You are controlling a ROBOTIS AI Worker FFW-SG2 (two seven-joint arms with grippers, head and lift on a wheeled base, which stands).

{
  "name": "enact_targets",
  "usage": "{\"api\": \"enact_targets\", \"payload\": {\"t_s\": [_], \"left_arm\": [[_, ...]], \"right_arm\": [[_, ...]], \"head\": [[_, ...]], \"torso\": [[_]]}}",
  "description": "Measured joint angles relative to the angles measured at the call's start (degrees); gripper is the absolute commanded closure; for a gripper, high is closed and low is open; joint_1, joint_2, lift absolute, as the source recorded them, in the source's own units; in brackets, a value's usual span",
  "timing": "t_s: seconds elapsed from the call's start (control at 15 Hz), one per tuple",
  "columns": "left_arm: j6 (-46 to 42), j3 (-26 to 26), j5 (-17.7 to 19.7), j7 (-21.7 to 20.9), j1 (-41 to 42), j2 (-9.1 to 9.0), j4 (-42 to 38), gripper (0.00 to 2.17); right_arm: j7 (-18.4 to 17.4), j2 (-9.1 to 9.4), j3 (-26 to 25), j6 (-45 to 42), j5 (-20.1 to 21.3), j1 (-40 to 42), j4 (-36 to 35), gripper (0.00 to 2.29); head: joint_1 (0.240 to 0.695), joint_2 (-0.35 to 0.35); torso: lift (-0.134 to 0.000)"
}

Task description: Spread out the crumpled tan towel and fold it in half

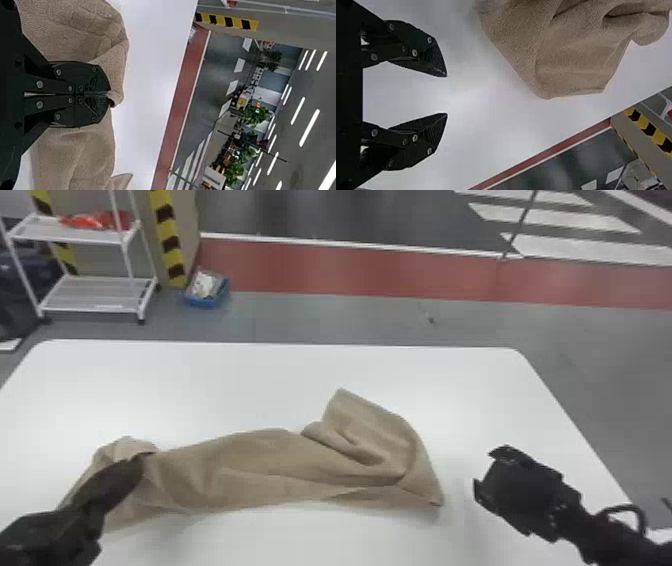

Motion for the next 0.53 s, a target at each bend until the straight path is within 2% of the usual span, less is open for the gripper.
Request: {"api": "enact_targets", "payload": {"t_s": [0.2, 0.33, 0.53], "left_arm": [[0.7, -0.1, 0.0, 0.5, -0.5, 0.00, -1.8, 1.44], [1.2, 0.0, 0.0, 0.8, -1.2, 0.03, -2.0, 1.44], [1.5, 0.2, 0.0, 0.8, -1.4, 0.03, -2.6, 1.44]], "right_arm": [[1.5, 0.34, 1.0, -0.2, -2.0, -0.1, -0.1, 0.40], [4.2, 0.79, 2.5, -0.2, -3.4, 0.2, -1.3, 0.40], [5.2, 1.33, 5.3, -0.2, -4.0, -0.4, -1.7, 0.41]], "head": [[0.695, -0.152], [0.695, -0.118], [0.695, -0.061]], "torso": [[-0.124], [-0.124], [-0.124]]}}
